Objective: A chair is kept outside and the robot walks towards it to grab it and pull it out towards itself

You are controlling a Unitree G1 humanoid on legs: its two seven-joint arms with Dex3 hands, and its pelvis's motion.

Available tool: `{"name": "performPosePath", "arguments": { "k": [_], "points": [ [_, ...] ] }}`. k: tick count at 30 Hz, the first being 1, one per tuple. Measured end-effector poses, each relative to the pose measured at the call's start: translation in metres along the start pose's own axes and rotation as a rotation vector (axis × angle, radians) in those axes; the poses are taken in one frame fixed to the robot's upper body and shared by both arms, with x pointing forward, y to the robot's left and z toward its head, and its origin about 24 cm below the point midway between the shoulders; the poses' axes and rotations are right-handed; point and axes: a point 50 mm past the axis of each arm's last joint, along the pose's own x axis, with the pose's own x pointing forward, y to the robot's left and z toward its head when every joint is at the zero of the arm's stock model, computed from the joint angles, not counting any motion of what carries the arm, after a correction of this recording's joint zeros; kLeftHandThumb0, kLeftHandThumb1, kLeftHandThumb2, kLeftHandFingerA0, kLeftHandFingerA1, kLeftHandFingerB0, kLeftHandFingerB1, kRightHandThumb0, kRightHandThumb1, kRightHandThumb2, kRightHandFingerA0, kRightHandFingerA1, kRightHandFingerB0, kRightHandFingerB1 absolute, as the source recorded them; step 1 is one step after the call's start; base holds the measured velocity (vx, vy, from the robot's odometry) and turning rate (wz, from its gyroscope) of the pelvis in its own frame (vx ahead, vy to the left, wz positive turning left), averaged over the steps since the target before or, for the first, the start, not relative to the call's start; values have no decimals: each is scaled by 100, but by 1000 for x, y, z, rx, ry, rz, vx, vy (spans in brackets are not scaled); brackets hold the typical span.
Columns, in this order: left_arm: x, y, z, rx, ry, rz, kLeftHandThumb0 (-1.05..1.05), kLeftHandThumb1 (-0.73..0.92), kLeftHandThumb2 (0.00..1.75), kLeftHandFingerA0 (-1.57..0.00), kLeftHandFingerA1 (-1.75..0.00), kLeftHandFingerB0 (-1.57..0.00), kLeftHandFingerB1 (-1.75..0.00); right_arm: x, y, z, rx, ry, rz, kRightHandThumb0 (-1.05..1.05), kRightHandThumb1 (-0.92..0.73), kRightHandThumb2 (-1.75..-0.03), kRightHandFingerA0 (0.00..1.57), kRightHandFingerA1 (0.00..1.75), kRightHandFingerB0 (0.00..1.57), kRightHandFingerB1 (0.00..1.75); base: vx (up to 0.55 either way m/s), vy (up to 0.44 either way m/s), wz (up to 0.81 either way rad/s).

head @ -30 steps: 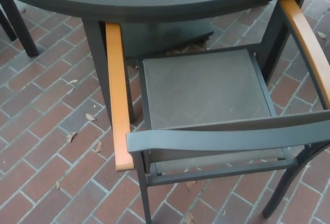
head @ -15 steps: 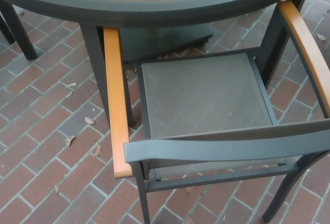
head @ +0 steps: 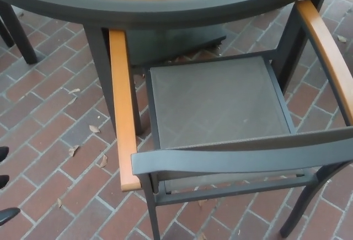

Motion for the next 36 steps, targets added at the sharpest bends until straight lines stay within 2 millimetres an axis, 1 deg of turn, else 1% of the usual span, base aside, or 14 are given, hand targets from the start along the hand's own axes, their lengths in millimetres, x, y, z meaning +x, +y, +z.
{"name": "performPosePath", "arguments": {
  "k": [4,5,6,7,13,14,15,16,26,27,31,33,34,36],
  "points": [
    [10,-5,15,44,-42,-22,-78,38,54,-16,-55,-15,-42,13,6,18,-89,-16,49,-69,-42,-78,0,0,0,3,0,0,0],
    [11,-7,18,47,-50,-27,-75,37,54,-16,-54,-14,-42,14,7,21,-103,-19,58,-67,-39,-55,0,6,0,15,0,0,0],
    [14,-10,22,53,-63,-36,-75,37,54,-16,-54,-14,-42,17,9,25,-124,-24,71,-67,-39,-55,0,6,0,15,0,0,0],
    [16,-12,24,54,-70,-40,-78,38,53,-17,-56,-17,-44,20,12,29,-146,-29,84,-54,-33,-76,0,14,0,19,0,0,0],
    [25,-24,28,30,-79,-48,-79,39,53,-18,-59,-17,-47,30,20,42,-222,-32,114,-54,-35,-76,0,10,0,16,0,0,0],
    [27,-27,29,25,-84,-51,-77,39,53,-16,-61,-15,-48,32,22,45,-232,-32,118,-64,-34,-59,0,23,0,18,0,0,0],
    [29,-29,30,23,-87,-54,-77,39,53,-16,-61,-15,-48,34,23,47,-240,-32,121,-64,-34,-59,0,23,0,18,0,0,0],
    [30,-31,32,22,-93,-54,-78,40,53,-15,-61,-14,-48,36,25,50,-252,-32,123,-53,-32,-77,0,20,0,24,0,0,0],
    [35,-41,45,50,-130,-68,-73,40,53,-16,-62,-15,-49,46,45,61,-329,-43,130,-39,-29,-71,1,32,0,25,0,0,0],
    [35,-41,45,50,-130,-68,-76,30,71,-15,-61,-16,-53,46,45,61,-329,-43,130,-41,-30,-70,6,39,0,21,0,0,0],
    [34,-42,46,61,-123,-70,-76,29,70,-13,-62,-15,-53,50,56,61,-235,-53,105,-38,-38,-52,8,35,0,24,0,0,0],
    [34,-41,46,61,-121,-70,-74,29,70,-15,-61,-16,-54,52,63,60,-142,-56,90,-44,-38,-65,11,43,5,20,0,0,0],
    [34,-41,47,61,-121,-70,-72,30,70,-17,-61,-18,-53,52,63,60,-121,-55,87,-31,-36,-89,0,50,0,51,0,0,0],
    [34,-42,50,65,-128,-74,-71,38,53,-18,-62,-18,-47,53,67,57,49,-49,55,-30,-33,-88,0,50,0,51,0,0,0]
  ]
}}
